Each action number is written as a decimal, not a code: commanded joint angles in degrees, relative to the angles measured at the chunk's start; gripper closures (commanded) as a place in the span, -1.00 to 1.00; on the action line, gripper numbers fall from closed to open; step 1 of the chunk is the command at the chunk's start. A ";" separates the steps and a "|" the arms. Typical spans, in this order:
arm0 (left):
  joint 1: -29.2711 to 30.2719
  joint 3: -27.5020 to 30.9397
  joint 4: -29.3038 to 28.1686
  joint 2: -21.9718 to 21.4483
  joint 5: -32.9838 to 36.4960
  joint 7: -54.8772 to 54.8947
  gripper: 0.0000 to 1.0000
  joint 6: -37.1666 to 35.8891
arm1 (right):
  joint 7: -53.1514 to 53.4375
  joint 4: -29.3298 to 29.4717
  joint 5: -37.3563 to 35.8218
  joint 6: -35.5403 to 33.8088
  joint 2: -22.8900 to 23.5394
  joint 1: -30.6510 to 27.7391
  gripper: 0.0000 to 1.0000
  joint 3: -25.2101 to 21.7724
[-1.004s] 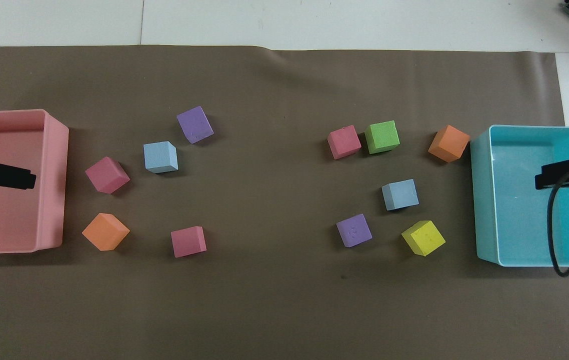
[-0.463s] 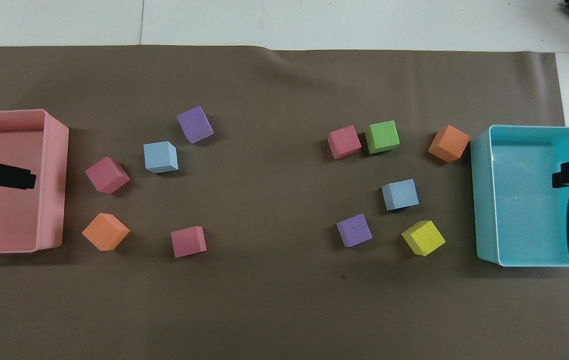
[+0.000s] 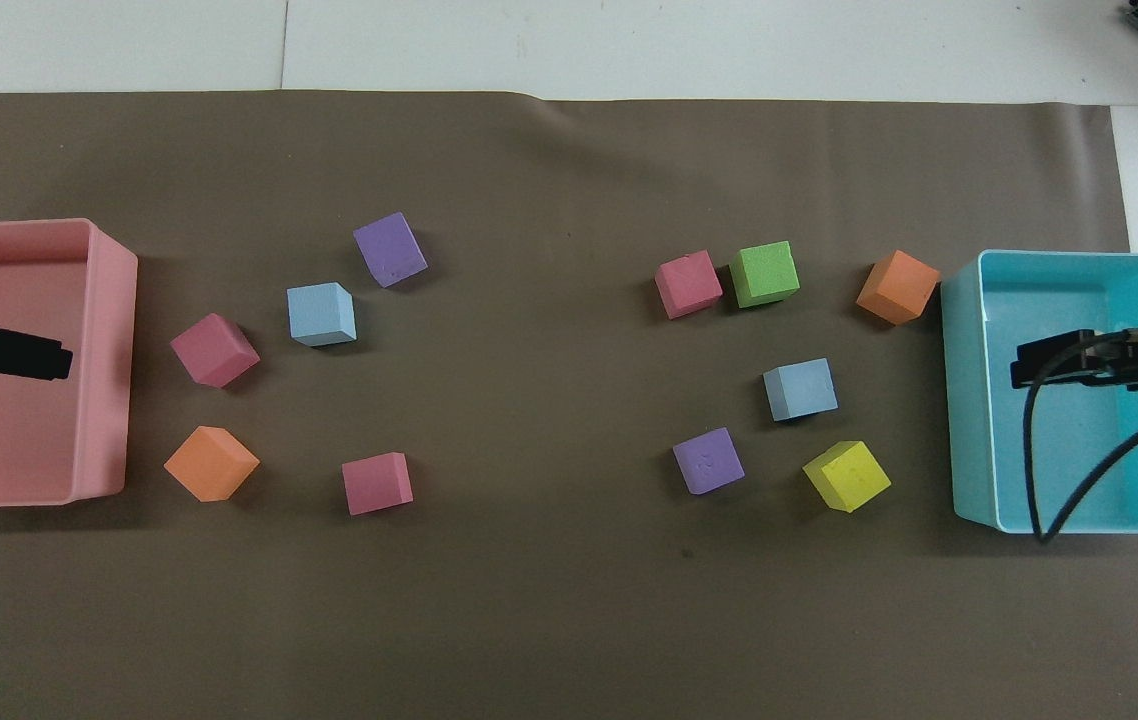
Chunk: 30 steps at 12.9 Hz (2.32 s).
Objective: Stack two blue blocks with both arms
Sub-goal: 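Reach the right gripper to the light blue cube and grasp it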
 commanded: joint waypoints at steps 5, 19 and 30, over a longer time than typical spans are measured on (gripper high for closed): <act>1.40 -0.32 0.62 -0.05 -0.40 0.71 -1.00 -1.85 | -1.49 -9.51 -0.10 14.06 5.43 4.95 -1.00 0.16; 0.43 -0.41 0.62 0.21 -0.48 0.44 -1.00 0.25 | -6.24 -27.18 2.71 38.61 11.69 8.21 -1.00 0.16; 0.34 -1.02 1.24 4.95 -0.31 -1.30 -1.00 8.86 | -7.29 -30.09 2.71 43.79 13.80 8.56 0.29 0.25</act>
